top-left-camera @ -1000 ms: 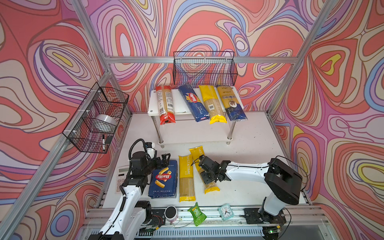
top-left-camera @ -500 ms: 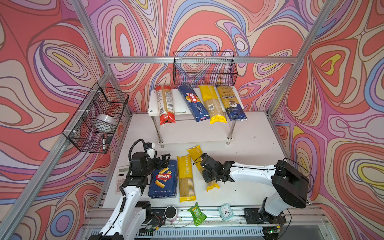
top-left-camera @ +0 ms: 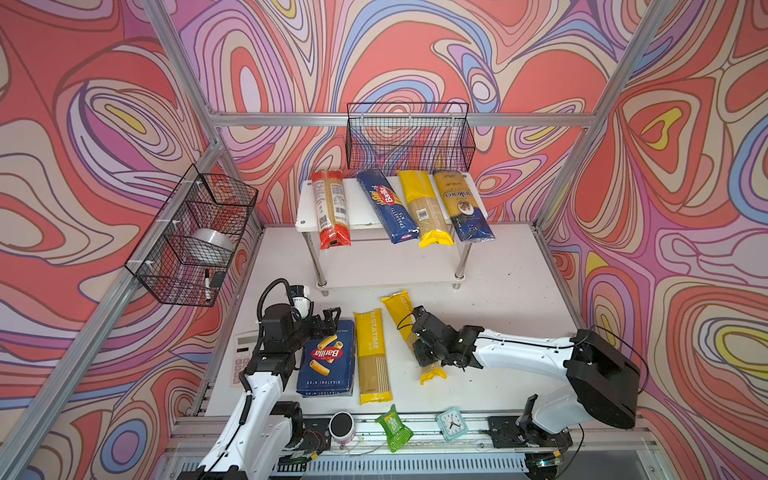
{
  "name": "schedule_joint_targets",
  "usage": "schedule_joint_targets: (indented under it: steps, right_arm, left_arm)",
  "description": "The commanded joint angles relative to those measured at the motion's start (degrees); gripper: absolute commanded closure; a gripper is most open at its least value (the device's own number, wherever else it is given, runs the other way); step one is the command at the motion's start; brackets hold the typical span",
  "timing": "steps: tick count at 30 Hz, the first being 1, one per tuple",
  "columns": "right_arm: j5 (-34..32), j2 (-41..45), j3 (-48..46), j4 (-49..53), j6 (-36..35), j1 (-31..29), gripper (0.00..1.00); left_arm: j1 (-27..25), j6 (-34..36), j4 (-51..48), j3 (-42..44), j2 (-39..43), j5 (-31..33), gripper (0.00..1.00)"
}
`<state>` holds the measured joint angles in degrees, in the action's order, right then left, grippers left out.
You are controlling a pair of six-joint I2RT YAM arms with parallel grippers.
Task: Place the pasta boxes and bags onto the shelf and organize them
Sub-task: 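Close the right gripper on the yellow bag's lower end, then lift the yellow bag and carry it toward the shelf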
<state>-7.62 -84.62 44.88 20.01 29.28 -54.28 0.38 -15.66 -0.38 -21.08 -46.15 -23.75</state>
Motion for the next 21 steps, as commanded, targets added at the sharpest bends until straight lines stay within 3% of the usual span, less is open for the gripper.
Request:
schedule_joint_targets:
  steps: [1, 16, 21]
  right_arm:
    - [-1.3, 4.7, 0.1, -7.6, 0.2, 0.7, 1.00]
    - [-4.1, 11.8, 0.6, -1.0, 1.5, 2.7, 1.00]
    - [-4.3, 9.6, 3.8, 1.5, 0.9, 5.2, 1.00]
  left_arm:
    - [0.1, 0.1, 0.5, 0.6, 0.7, 0.2, 0.00]
    - [0.1, 0.1, 0.5, 0.7, 0.9, 0.0, 0.00]
    - [0.1, 0.2, 0.4, 0.8, 1.0, 0.0, 0.00]
